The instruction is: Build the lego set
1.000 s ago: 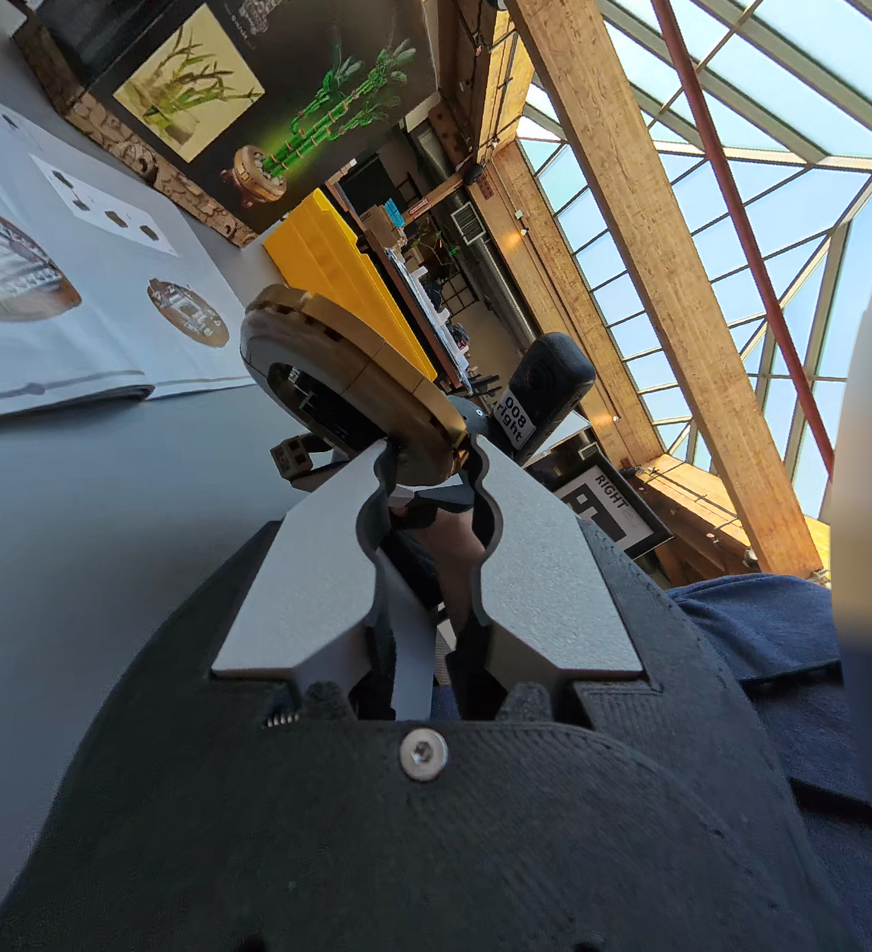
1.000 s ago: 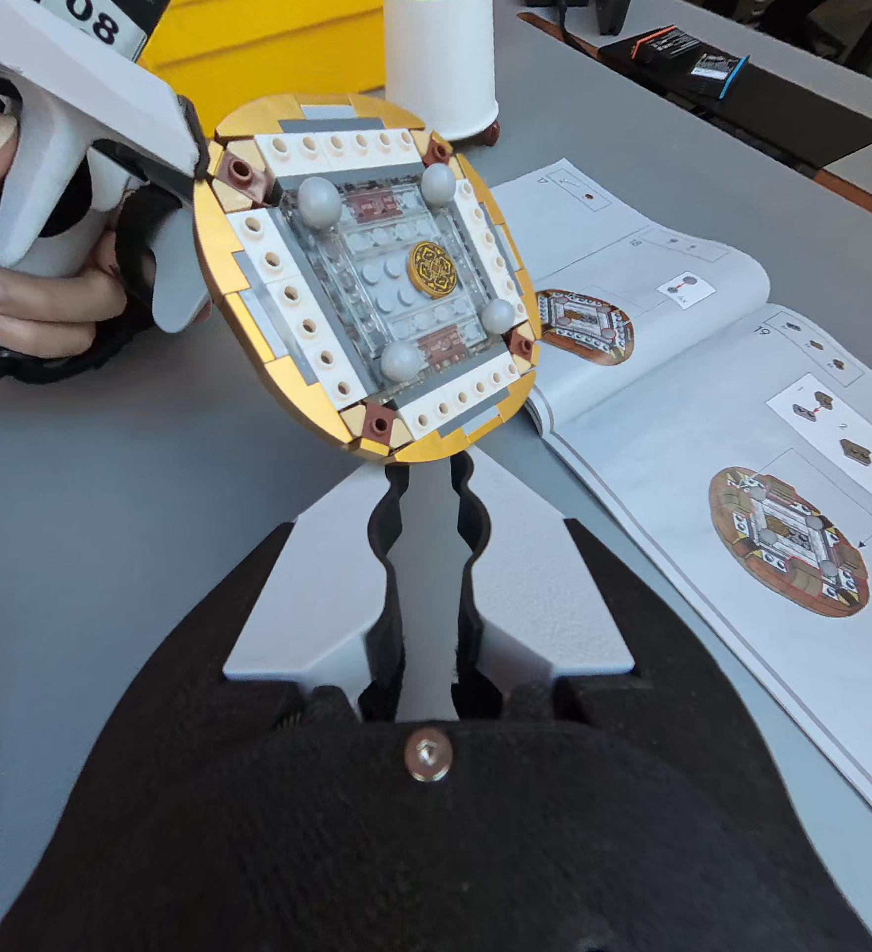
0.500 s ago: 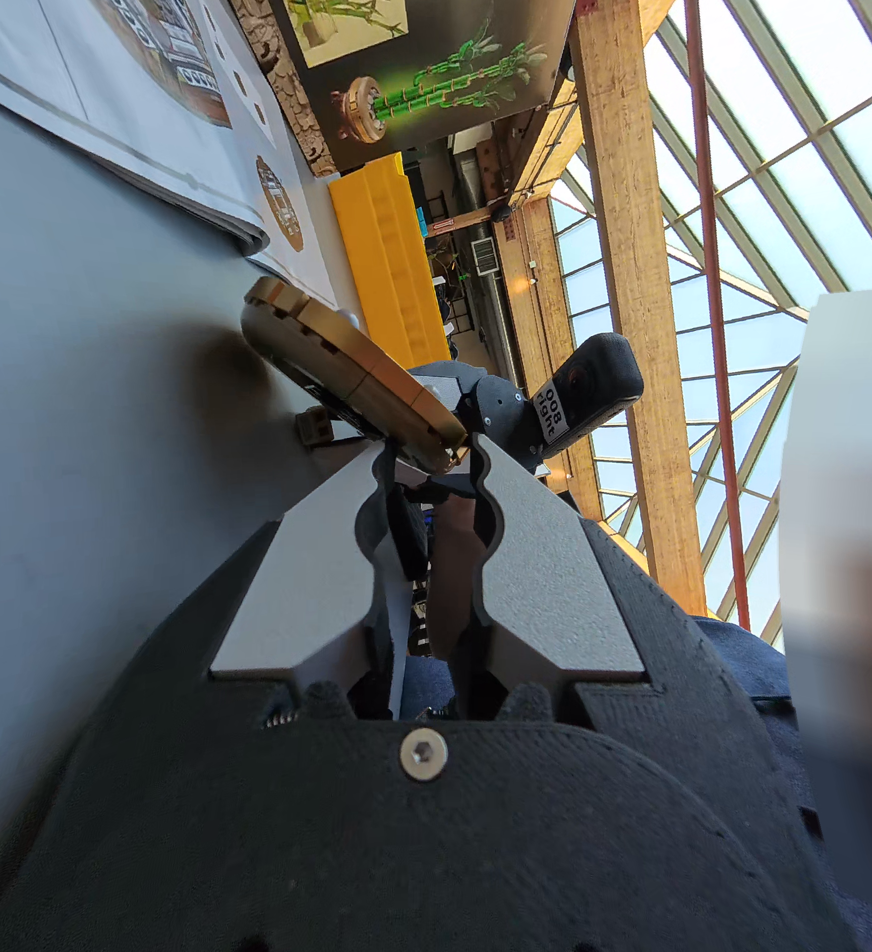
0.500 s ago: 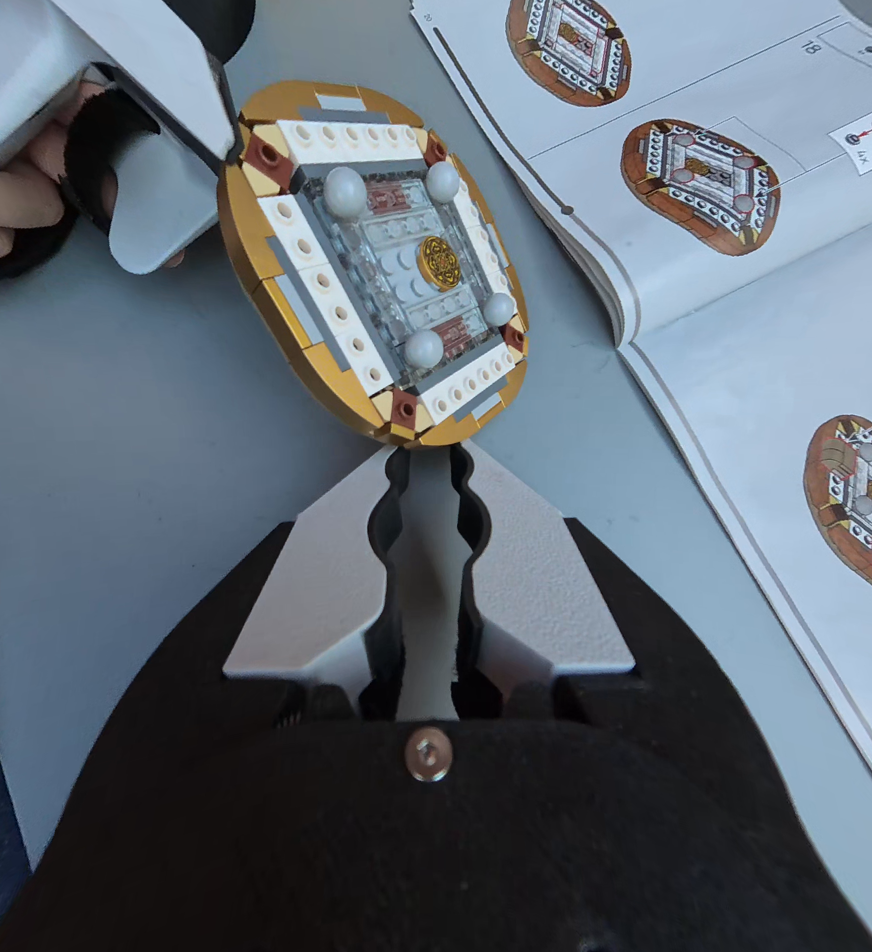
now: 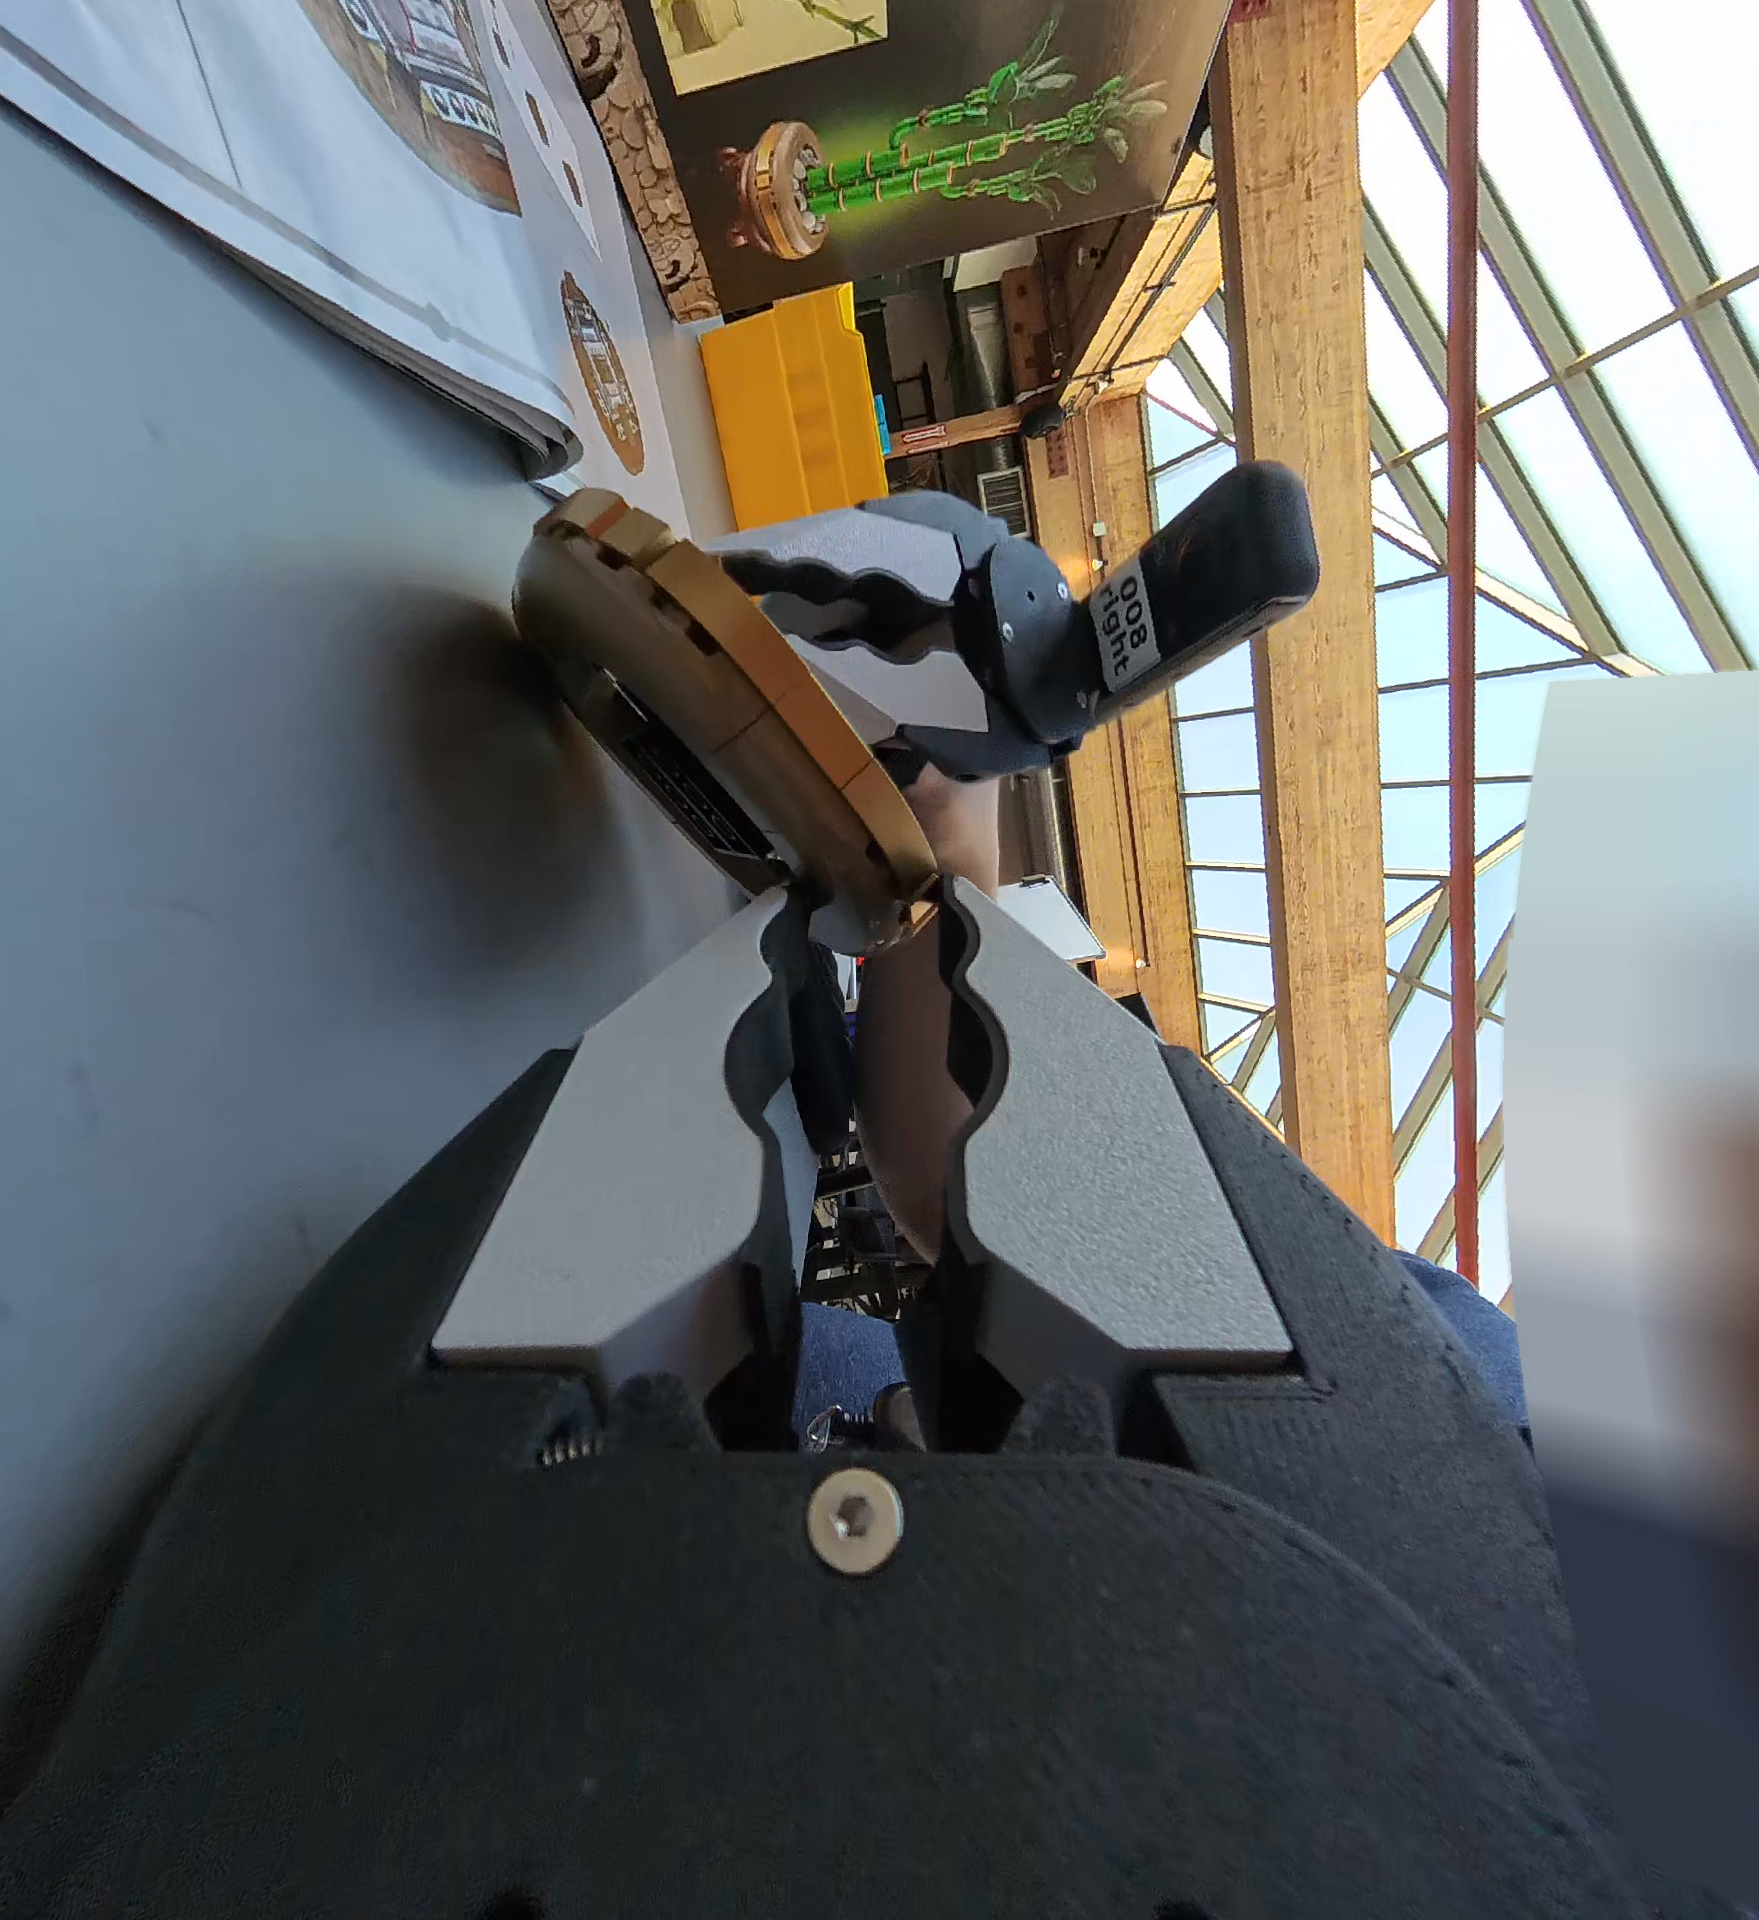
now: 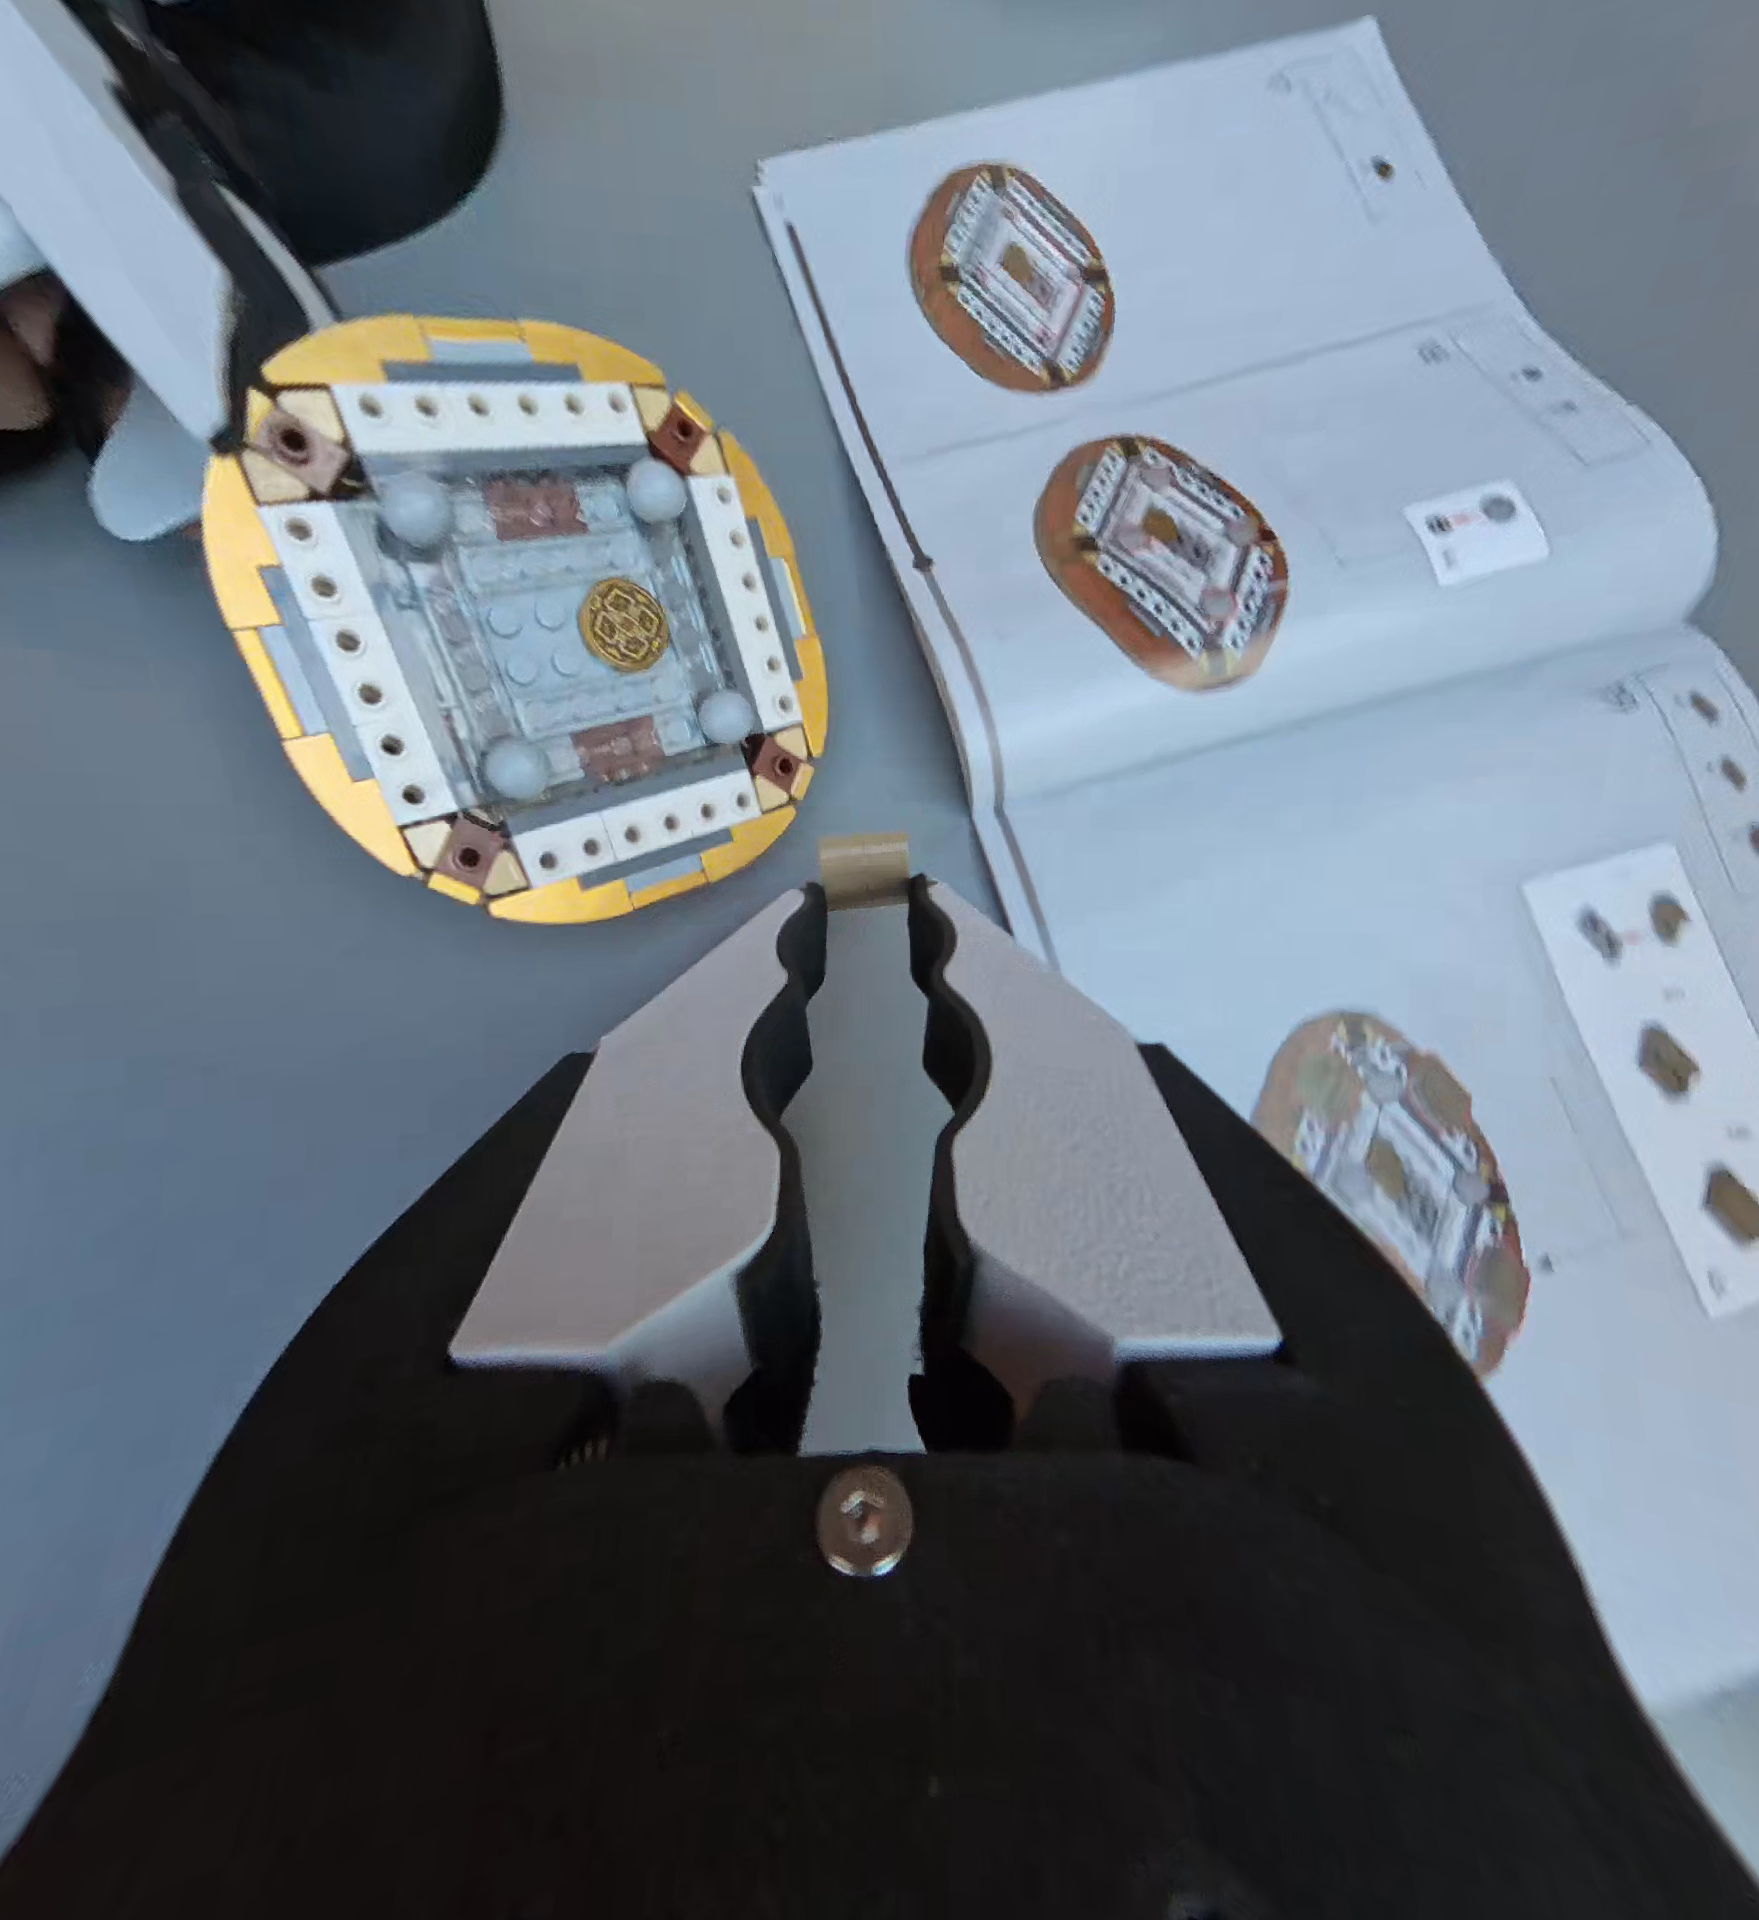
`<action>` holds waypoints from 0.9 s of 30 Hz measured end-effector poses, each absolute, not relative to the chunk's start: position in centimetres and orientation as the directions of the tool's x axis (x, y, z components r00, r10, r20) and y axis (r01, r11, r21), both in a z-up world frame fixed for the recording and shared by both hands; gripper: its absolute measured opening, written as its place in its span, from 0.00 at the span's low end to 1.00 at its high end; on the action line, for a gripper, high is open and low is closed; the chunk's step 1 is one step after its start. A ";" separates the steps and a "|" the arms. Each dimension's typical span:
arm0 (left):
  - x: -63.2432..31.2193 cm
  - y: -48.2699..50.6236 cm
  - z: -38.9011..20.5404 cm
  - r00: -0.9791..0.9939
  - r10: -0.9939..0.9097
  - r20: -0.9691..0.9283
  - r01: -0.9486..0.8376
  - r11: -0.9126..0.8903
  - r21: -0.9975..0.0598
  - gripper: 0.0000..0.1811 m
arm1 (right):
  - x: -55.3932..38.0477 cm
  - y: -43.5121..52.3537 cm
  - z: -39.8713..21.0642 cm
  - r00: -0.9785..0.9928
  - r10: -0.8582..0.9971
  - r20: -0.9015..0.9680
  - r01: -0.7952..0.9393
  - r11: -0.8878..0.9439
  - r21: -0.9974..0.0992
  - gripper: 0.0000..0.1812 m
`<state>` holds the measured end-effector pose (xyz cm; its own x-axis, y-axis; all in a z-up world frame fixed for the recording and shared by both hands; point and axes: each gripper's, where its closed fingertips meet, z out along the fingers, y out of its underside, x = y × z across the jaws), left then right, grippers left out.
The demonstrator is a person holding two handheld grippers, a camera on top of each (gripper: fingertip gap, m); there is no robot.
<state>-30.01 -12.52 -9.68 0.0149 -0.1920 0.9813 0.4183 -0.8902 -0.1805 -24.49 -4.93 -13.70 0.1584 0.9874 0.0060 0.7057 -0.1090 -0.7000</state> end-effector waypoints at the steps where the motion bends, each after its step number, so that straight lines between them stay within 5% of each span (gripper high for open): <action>1: -30.1 -12.5 -9.7 0.020 -0.191 0.981 0.417 -0.891 -0.181 0.13 | -25.4 -5.2 -13.4 0.064 0.998 -0.008 0.682 -0.049 -0.730 0.08; 7: -30.9 -12.4 -10.2 0.063 -0.171 0.983 0.428 -0.885 -0.181 0.12 | -28.6 -3.4 -14.5 -0.076 0.997 0.003 0.661 0.053 -0.749 0.08; 15: -30.8 -12.9 -10.9 0.095 -0.107 0.990 0.416 -0.899 -0.137 0.13 | -29.0 -4.2 -15.8 -0.049 0.987 -0.150 0.668 -0.079 -0.740 0.08; 21: -29.8 -13.6 -11.8 0.138 -0.097 0.986 0.378 -0.915 -0.143 0.29 | -28.5 -4.3 -15.7 0.007 0.986 -0.169 0.663 -0.131 -0.737 0.08; 27: -28.0 -14.9 -13.8 0.362 -0.207 0.909 0.255 -0.916 -0.311 0.21 | -28.4 -4.4 -15.8 0.059 0.985 -0.163 0.666 -0.160 -0.728 0.08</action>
<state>-28.00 -14.88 -13.76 0.3623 -0.2074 0.9087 0.2545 -0.9158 -0.3105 -28.40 -4.41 -15.79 0.0586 0.9849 -0.1632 0.6660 -0.1604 -0.7285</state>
